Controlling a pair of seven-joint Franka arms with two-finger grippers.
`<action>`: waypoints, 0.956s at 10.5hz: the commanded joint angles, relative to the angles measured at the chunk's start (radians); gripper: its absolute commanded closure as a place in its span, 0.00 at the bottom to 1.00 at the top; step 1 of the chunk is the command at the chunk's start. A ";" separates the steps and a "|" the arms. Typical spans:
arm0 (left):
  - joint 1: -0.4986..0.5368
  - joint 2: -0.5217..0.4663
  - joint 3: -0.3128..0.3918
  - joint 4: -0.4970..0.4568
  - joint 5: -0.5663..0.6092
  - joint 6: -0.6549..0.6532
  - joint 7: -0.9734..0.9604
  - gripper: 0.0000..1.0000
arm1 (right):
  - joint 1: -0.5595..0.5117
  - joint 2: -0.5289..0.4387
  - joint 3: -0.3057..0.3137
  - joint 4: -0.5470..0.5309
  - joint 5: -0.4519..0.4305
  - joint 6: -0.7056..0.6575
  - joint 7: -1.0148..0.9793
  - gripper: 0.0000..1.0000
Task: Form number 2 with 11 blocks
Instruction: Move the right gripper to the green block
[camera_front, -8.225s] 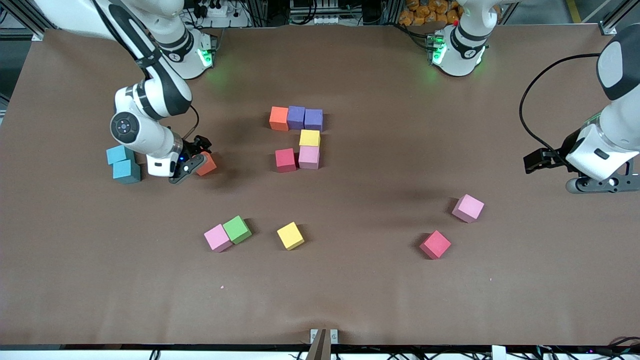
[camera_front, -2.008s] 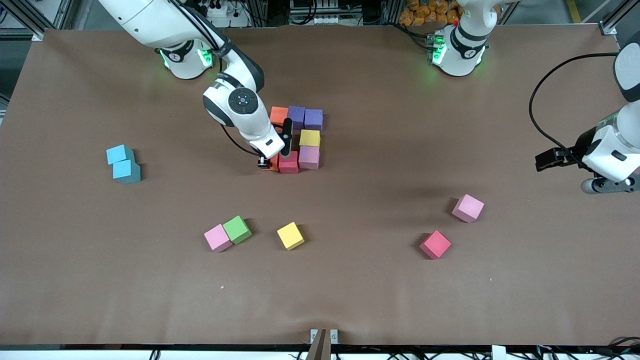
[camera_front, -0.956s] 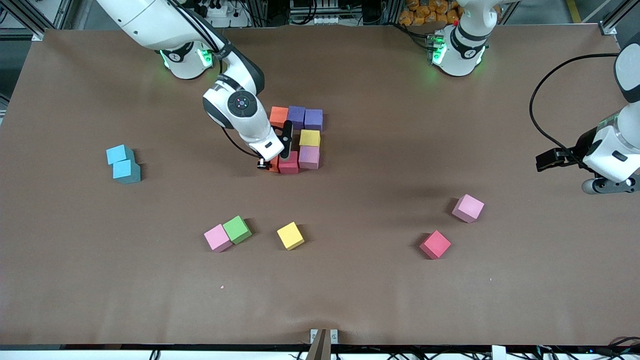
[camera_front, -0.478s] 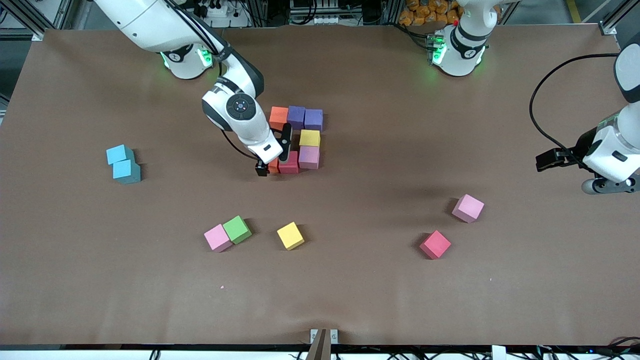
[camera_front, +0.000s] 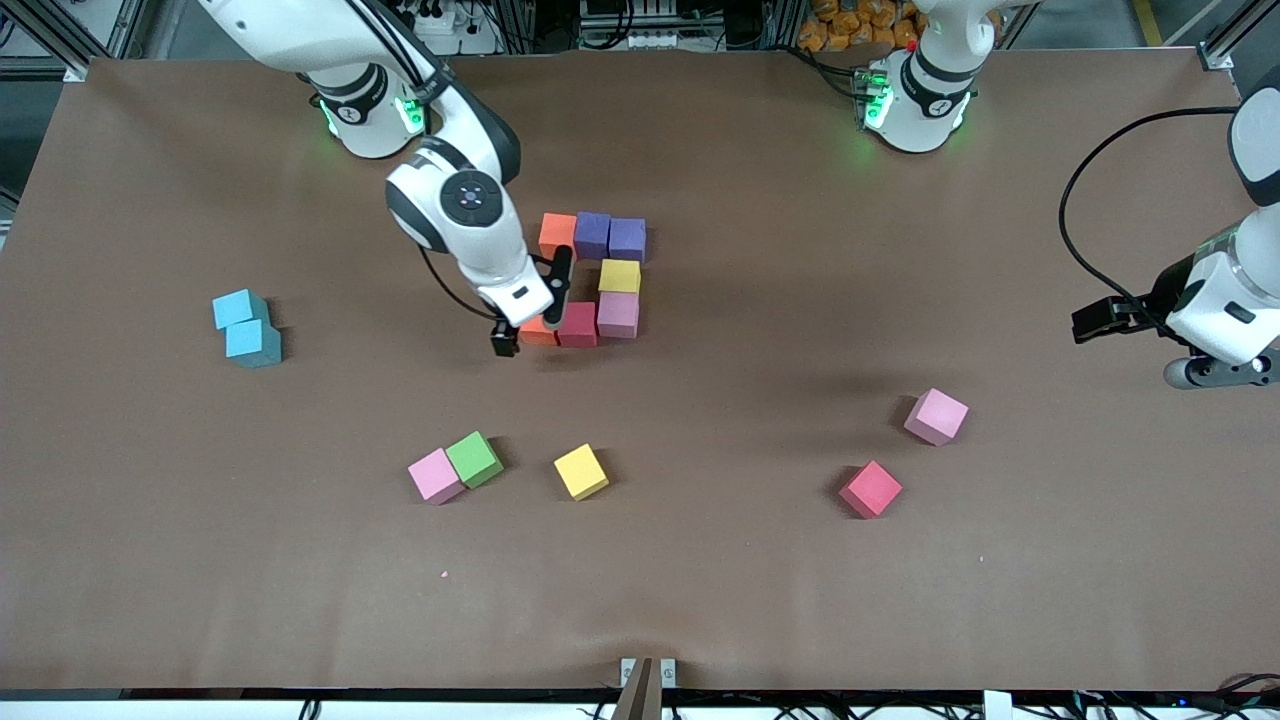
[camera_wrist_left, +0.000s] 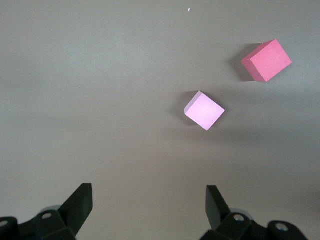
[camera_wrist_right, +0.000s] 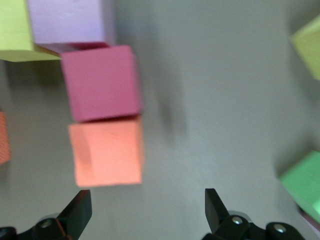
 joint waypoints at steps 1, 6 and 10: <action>0.007 0.002 -0.003 0.014 0.016 -0.017 0.025 0.00 | -0.044 -0.010 -0.007 0.078 0.010 -0.018 -0.121 0.00; 0.007 0.002 -0.003 0.014 0.018 -0.017 0.025 0.00 | -0.099 0.193 -0.050 0.307 0.007 -0.012 -0.488 0.00; 0.008 -0.002 -0.001 0.015 0.018 -0.017 0.032 0.00 | -0.020 0.361 -0.133 0.451 -0.007 -0.004 -0.655 0.00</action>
